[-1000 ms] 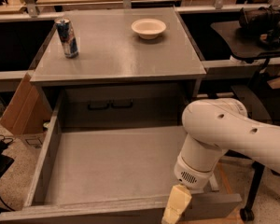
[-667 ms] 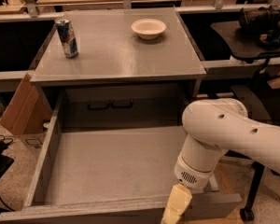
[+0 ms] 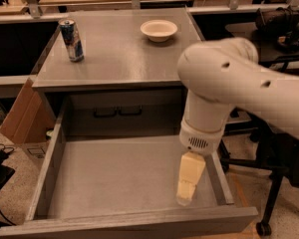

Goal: Open top drawer

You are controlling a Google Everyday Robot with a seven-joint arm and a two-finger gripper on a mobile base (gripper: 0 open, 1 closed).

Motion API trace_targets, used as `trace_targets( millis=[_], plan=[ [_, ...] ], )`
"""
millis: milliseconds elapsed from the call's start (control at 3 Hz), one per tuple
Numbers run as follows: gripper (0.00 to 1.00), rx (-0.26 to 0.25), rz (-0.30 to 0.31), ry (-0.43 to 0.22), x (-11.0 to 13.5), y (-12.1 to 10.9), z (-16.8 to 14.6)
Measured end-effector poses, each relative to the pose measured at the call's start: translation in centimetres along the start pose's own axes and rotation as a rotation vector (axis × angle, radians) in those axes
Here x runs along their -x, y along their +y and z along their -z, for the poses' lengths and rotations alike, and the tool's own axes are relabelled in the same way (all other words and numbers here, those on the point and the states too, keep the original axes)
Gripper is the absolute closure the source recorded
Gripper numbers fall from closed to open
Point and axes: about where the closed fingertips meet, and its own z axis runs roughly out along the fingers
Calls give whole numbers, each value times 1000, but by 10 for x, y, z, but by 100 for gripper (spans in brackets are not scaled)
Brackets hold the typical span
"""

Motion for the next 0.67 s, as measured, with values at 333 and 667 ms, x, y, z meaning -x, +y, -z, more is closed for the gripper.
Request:
trace_targets(
  millis=[333,667],
  plan=[
    [0,-48,100,4,-23,-30,92],
    [0,-98,124,-84,-41,-65,145]
  ],
)
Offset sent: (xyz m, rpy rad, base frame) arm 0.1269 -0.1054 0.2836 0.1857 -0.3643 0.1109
